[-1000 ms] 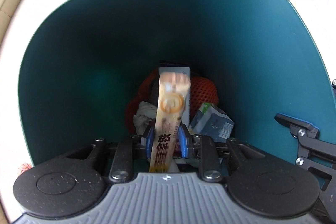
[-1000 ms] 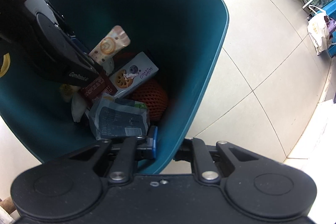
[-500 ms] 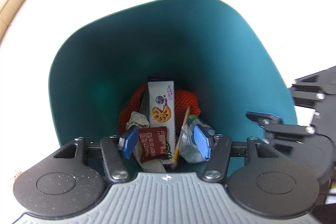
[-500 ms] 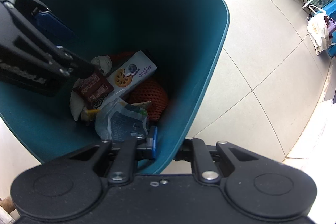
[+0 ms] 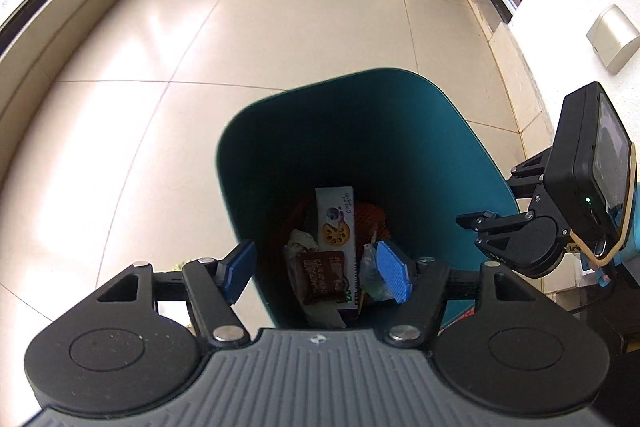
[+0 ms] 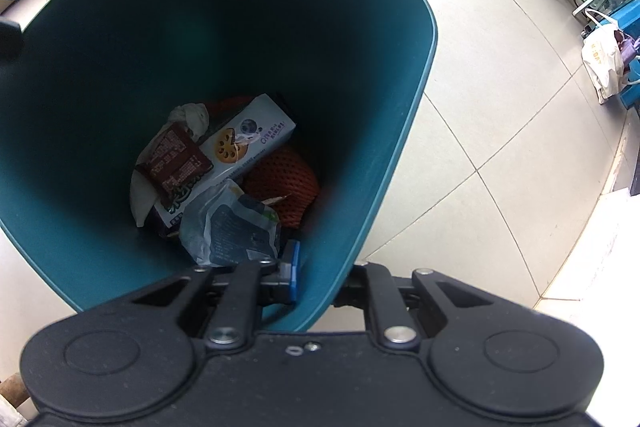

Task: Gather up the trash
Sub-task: 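Lower the left gripper and close it on the white cabbage leaf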

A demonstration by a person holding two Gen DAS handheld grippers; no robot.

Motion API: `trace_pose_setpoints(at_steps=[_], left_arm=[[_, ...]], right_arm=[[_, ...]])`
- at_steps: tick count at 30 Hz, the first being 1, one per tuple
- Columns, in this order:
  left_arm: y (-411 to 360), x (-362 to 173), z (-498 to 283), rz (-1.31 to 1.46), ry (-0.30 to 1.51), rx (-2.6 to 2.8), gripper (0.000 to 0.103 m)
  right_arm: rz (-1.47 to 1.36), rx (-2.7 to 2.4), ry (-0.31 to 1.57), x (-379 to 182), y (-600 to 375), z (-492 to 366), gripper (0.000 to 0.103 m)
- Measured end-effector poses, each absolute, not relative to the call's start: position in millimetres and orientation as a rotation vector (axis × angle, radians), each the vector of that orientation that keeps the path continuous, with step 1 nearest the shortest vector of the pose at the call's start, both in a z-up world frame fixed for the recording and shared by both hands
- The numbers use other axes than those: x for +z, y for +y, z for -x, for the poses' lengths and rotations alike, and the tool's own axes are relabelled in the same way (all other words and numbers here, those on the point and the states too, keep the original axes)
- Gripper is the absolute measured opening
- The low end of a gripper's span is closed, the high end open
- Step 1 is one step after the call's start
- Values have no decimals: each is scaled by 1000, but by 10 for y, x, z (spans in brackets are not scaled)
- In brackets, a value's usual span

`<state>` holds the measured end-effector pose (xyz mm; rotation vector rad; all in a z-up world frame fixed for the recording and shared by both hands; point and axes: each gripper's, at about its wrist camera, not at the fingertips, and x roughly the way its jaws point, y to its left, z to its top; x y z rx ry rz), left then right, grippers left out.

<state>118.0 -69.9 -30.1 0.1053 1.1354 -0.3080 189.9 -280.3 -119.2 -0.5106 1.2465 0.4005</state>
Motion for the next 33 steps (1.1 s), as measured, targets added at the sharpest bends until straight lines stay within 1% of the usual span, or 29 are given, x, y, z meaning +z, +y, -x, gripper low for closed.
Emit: trace_pose_setpoints(at_steps=[3,5,7,14,21,26,30,33], left_arm=[[-515,-209,-1126,-88,1102,-264,66],[-378,-179,-1120,-72,1089,-227,72],[-219,-179,-1132,-64,1074,-180,73],[336,-461,-1341,14,1123,-78,73],[685,-1209,-1690,39,1229,-18,73],[891,-1844,-1829,39,1317,53,73],[1165,-2356,-1879,173,1445,126,73],[1395,-2604,-1723,295,1480,186,73]], right_arm=[[507,399,1249,-1192,-2802,-1899,13],[506,399,1250,-1198,-2796,-1896,13],[507,397,1252,-1207,-2795,-1899,13],[489,401,1261,-1206,-2834,-1935,13],[443,383,1231,-1083,-2908,-1978,10],[472,379,1230,-1097,-2875,-1961,10],[471,376,1235,-1114,-2856,-1964,10],[474,374,1237,-1121,-2851,-1956,11]])
